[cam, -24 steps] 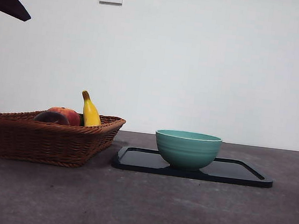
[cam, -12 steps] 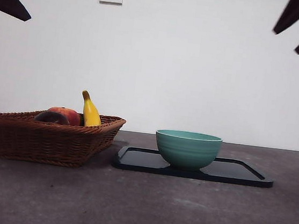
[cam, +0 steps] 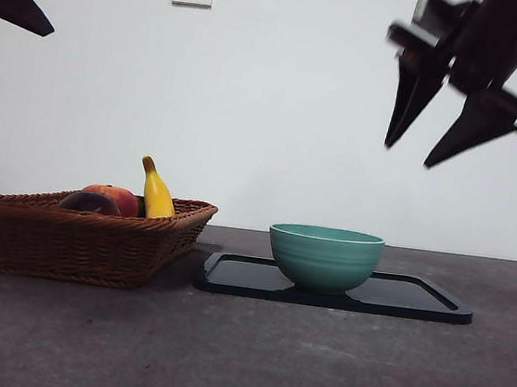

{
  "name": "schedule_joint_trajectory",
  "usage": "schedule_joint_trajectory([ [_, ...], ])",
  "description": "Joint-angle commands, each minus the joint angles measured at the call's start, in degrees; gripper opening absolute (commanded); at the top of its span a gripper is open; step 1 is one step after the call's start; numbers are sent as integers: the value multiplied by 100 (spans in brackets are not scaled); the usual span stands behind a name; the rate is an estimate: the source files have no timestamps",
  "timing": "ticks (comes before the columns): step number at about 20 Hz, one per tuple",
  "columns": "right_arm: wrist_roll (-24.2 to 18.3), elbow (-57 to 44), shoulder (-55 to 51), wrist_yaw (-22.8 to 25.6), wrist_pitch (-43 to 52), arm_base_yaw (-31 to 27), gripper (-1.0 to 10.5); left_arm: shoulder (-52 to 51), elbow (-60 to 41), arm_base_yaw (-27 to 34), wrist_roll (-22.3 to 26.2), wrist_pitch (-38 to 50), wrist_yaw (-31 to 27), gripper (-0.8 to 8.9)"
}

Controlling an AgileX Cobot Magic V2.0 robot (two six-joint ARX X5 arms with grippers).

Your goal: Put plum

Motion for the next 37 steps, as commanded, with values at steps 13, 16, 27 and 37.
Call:
schedule_joint_trajectory([
  [13, -127, 140, 1652, 85, 848, 195, 266, 35, 120, -22, 68, 44, 26, 436],
  [16, -129, 140, 1762, 144, 949, 236, 134, 35, 120, -22, 66, 26, 26, 436],
  [27, -127, 251, 1329, 254, 1110, 251, 11, 35, 120, -22, 68, -17, 26, 436],
  [37, -533, 256, -756, 52, -313, 461, 11, 37, 120, -22, 92, -15, 26, 436],
])
